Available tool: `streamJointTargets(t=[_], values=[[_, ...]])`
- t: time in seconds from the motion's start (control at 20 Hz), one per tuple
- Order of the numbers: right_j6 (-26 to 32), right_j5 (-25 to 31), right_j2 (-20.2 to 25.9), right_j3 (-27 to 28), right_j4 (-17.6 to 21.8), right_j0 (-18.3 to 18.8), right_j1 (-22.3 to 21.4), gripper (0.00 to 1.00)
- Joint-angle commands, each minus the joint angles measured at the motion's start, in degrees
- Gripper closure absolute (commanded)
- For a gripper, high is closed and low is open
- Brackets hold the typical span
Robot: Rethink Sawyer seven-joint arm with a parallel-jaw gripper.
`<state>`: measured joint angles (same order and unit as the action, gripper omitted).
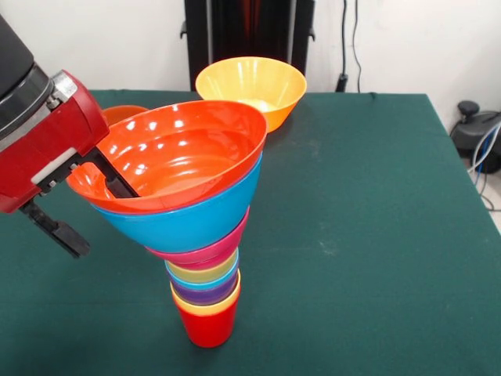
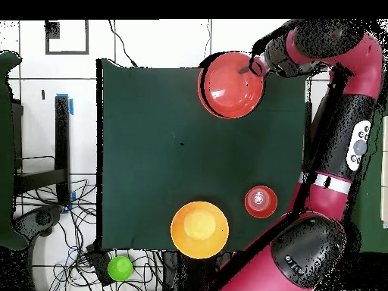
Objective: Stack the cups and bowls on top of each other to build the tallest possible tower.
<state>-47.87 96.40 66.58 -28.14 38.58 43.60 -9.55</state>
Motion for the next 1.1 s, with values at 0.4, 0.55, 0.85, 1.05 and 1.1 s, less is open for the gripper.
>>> streamJointTargets(t=[0.4,0.55,0.85,1.05,1.1], values=[[-7.05,-1.01,-6.0,-1.55,-0.11,-2.31,-2.04,0.0],[-6.67,-0.54,-5.89,-0.96,0.11,-2.55,-1.92,0.0],[-6.85,-0.77,-6.74,-2.08,-0.87,-2.18,-2.56,0.0],[-7.8,-1.06,-7.42,-2.4,-1.61,-2.5,-2.79,0.0],[-7.86,-0.99,-7.55,-2.31,-1.69,-2.62,-2.83,0.0]])
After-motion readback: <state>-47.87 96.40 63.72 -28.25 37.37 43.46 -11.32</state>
